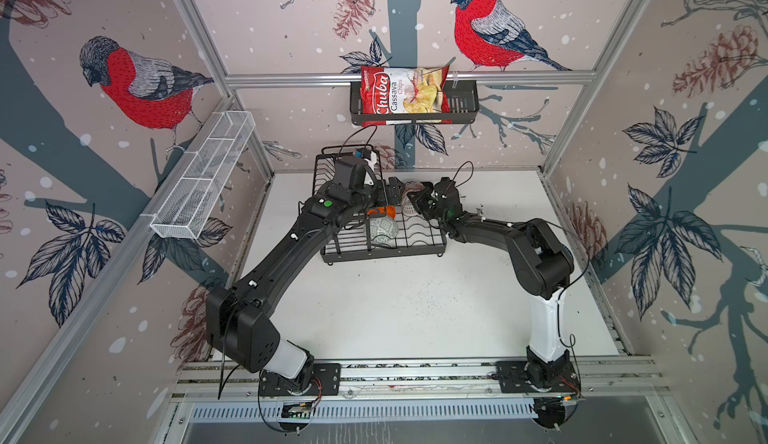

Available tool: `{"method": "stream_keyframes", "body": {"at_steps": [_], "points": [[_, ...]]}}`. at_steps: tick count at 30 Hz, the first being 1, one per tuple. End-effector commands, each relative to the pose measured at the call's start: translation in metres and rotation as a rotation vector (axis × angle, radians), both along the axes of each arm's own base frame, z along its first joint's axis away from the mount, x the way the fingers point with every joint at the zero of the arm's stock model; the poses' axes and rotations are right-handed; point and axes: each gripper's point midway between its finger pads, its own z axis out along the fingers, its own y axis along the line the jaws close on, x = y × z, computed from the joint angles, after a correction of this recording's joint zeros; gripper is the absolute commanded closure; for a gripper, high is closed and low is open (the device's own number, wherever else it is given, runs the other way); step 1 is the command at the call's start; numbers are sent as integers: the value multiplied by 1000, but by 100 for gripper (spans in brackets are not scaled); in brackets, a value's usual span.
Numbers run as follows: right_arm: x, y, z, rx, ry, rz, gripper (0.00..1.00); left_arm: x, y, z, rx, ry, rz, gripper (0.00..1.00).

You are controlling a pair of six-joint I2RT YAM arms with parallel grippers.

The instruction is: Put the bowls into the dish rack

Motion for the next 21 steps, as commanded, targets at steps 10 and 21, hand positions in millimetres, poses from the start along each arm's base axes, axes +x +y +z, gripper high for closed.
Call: {"method": "stream_keyframes", "body": {"at_steps": [10, 21], "points": [[8, 7, -3, 58, -12, -15, 100, -4, 2, 1, -7, 15, 1, 3], [-7, 2, -19, 52, 42, -45, 100, -6, 3, -2, 0, 21, 2, 3]]}}
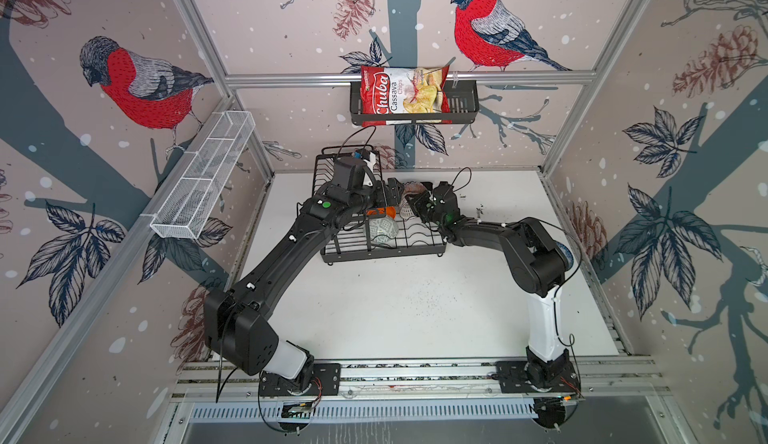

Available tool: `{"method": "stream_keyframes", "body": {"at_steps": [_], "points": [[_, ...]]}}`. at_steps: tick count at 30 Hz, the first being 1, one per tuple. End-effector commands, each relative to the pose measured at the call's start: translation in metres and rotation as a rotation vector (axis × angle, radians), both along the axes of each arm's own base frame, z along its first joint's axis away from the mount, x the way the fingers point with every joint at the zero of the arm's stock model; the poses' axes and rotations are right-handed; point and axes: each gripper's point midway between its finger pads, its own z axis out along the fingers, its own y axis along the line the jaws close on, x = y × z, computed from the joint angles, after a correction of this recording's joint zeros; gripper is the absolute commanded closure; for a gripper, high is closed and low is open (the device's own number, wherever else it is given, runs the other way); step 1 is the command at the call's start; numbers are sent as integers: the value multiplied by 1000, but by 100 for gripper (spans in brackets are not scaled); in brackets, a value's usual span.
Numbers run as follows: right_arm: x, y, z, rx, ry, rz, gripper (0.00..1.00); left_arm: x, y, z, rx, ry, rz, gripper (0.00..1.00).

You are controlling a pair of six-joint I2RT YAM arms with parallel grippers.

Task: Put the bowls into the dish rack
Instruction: 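Hold the starburst bowl in the rack slot with the right gripper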

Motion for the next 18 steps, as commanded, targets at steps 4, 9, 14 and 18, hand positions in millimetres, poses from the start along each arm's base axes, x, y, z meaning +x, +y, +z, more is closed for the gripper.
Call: {"method": "stream_keyframes", "body": {"at_steps": [4, 9, 14, 18], "points": [[-4, -11, -7, 11, 37, -50, 100, -2, 1, -3, -4, 19, -2, 3], [-5, -11, -7, 8, 44, -52, 100, -3, 1, -5, -5, 26, -2, 2], [-8, -12, -9, 17, 61, -56, 100, -3, 0, -5, -6, 24, -3, 3], [-10, -12, -12, 16, 78, -57, 100, -3, 0, -5, -8, 25, -2, 3]]}}
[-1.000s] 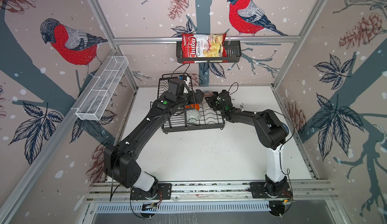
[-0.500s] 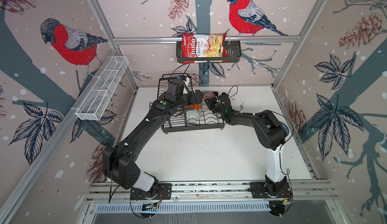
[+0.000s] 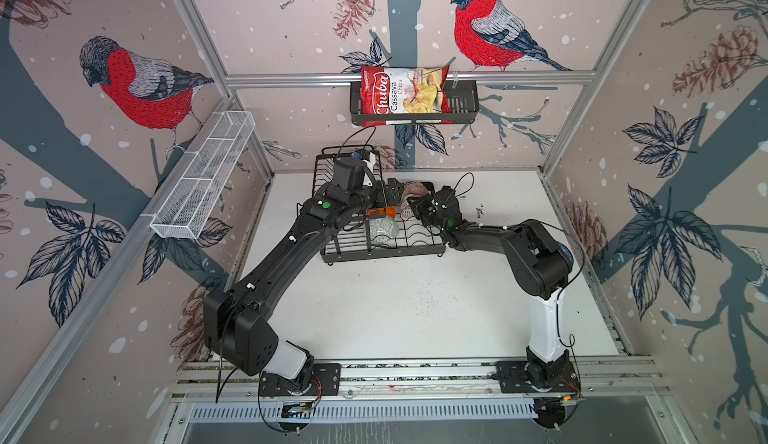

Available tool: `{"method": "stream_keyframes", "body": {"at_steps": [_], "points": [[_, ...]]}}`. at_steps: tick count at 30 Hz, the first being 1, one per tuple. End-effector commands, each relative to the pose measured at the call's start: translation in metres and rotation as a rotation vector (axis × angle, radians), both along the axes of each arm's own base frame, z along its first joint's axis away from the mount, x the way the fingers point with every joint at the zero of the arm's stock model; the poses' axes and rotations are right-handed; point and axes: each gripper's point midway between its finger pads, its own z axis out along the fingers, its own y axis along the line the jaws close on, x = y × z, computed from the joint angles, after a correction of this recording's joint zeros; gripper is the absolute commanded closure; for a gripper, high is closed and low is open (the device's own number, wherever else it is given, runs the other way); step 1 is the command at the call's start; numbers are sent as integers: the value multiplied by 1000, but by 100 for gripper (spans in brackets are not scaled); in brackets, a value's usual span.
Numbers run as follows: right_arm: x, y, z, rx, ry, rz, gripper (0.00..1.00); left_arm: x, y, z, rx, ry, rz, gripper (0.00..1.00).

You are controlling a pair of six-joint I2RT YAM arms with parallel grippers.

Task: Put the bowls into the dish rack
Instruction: 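Hold the starburst bowl in the rack slot with the right gripper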

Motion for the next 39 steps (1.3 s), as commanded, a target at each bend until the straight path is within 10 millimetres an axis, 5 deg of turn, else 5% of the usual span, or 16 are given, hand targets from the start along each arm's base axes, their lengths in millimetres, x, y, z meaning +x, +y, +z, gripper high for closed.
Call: {"method": "stream_keyframes", "body": {"at_steps": [1, 17, 39], "points": [[-4, -4, -13, -32, 59, -15, 100, -4, 0, -5, -6, 29, -4, 3], [-17, -2, -33, 23, 195, -32, 93, -5, 2, -5, -8, 26, -1, 3], [-20, -6, -30, 37, 235, -63, 83, -7, 9, 9, -1, -12, 22, 2]]}}
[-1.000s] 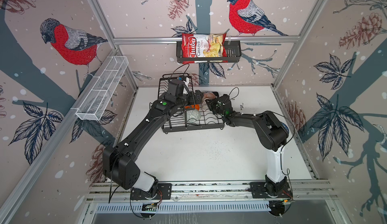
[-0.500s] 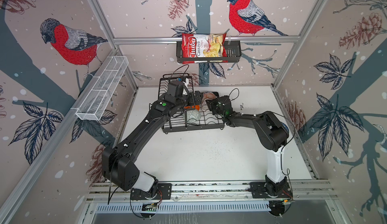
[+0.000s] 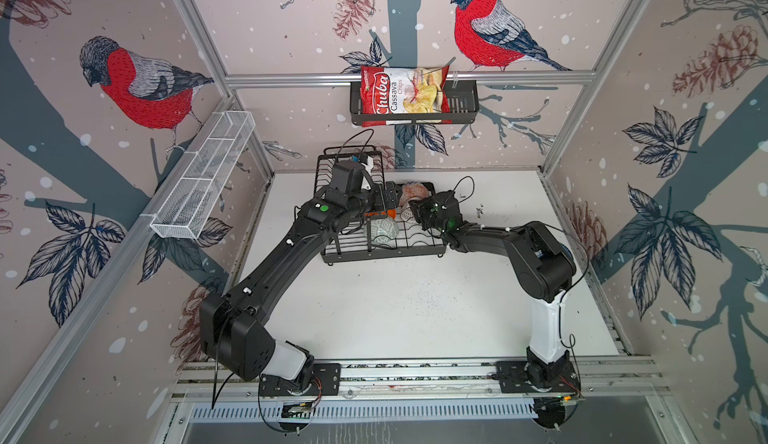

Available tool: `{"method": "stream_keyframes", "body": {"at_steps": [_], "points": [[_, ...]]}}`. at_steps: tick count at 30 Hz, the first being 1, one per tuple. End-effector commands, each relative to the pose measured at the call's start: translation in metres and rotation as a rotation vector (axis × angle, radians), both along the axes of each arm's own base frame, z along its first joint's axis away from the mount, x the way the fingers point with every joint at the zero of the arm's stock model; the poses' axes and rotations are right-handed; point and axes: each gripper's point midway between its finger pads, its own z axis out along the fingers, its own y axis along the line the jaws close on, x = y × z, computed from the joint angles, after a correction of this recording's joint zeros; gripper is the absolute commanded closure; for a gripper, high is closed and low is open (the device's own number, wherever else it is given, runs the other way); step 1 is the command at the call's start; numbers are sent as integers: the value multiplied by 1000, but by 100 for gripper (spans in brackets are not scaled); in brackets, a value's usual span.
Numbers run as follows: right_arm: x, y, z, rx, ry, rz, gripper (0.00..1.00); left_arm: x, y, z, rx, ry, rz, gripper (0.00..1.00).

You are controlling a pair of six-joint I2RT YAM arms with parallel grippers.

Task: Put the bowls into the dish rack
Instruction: 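Hold the starburst bowl in the rack slot with the right gripper, then open the right gripper to release the starburst bowl in the rack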

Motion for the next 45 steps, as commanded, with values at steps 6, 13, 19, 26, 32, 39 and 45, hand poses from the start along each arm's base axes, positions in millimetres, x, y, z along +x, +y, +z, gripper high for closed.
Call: {"method": "stream_keyframes", "body": {"at_steps": [6, 13, 19, 26, 32, 39, 45], "points": [[-7, -3, -18, -36, 82, 5, 84, 3, 2, 14, -1, -38, 11, 3], [-9, -4, -21, -50, 93, 12, 83, 4, 4, 21, -4, -56, 20, 3], [-7, -2, -18, -44, 83, 18, 80, 5, 6, 26, -8, -69, 30, 3], [-4, 0, -13, -50, 70, 30, 77, 4, 6, 29, -10, -76, 32, 2], [-4, 0, -11, -45, 69, 30, 74, 2, 9, 27, -3, -73, 37, 3], [-3, 3, -11, -47, 72, 39, 72, 1, 10, 31, 0, -85, 38, 2], [-2, 2, -8, -44, 68, 36, 70, 1, 12, 37, -5, -97, 45, 2]]}}
